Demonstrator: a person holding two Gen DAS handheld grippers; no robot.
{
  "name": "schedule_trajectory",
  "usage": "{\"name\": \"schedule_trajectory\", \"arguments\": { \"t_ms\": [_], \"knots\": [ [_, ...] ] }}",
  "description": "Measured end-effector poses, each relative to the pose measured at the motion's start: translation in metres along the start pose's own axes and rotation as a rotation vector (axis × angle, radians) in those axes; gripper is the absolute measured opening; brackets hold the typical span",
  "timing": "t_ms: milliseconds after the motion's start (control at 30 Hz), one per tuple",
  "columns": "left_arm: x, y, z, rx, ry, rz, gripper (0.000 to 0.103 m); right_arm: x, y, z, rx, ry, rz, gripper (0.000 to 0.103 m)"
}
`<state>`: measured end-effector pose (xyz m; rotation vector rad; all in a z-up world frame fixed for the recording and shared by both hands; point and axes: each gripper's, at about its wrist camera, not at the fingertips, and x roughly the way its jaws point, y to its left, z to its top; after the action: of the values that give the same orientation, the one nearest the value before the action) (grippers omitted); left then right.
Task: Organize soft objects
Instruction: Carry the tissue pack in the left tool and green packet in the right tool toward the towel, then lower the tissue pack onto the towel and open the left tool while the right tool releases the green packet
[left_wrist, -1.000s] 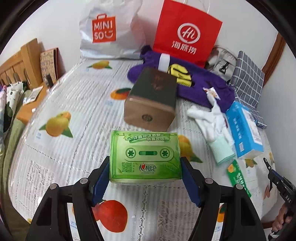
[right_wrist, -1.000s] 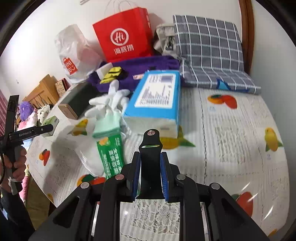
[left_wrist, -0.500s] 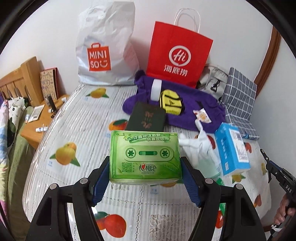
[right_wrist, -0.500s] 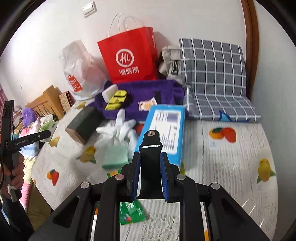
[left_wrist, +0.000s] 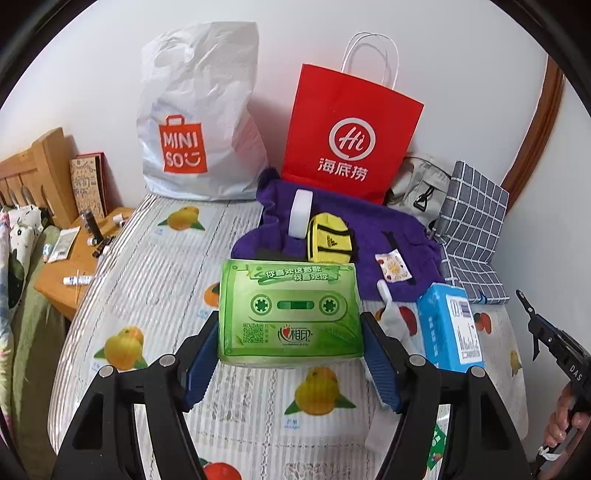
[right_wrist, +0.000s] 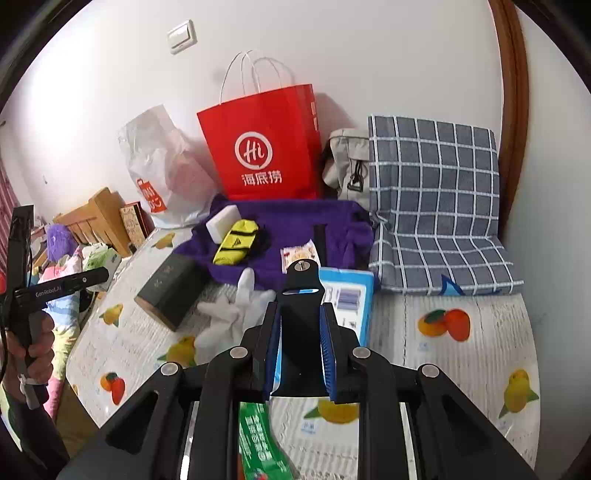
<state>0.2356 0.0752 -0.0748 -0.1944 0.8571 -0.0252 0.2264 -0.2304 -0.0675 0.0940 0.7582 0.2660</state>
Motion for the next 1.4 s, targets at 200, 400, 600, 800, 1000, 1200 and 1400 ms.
{"name": "schedule_trajectory", "arguments": {
  "t_ms": [200,400,600,800,1000,1200,1400],
  "knots": [
    [0.004,-0.008,0.021,0.019,-0.010,-0.012,0.070,0.010,0.001,0.021,0.006,-0.019,0.012,0.021],
    [0.017,-0.013,0.043,0.021,-0.013,-0.015,0.070,0.027,0.005,0.044,-0.003,-0.024,0.017,0.021],
    [0.029,-0.018,0.065,0.030,-0.021,-0.017,0.070,0.047,0.005,0.066,-0.006,-0.038,0.014,0.021],
    [0.041,-0.023,0.086,0.057,-0.037,-0.011,0.070,0.075,0.004,0.087,-0.010,-0.047,0.007,0.021],
    [0.064,-0.024,0.102,0.044,-0.023,-0.014,0.070,0.101,0.007,0.115,-0.015,-0.060,0.038,0.021],
    [0.103,-0.024,0.115,0.005,0.039,-0.018,0.070,0.119,0.004,0.133,-0.003,-0.083,0.079,0.021],
    [0.133,-0.029,0.124,0.045,0.065,-0.013,0.070,0.149,-0.009,0.132,0.025,-0.032,0.069,0.021]
  ]
}}
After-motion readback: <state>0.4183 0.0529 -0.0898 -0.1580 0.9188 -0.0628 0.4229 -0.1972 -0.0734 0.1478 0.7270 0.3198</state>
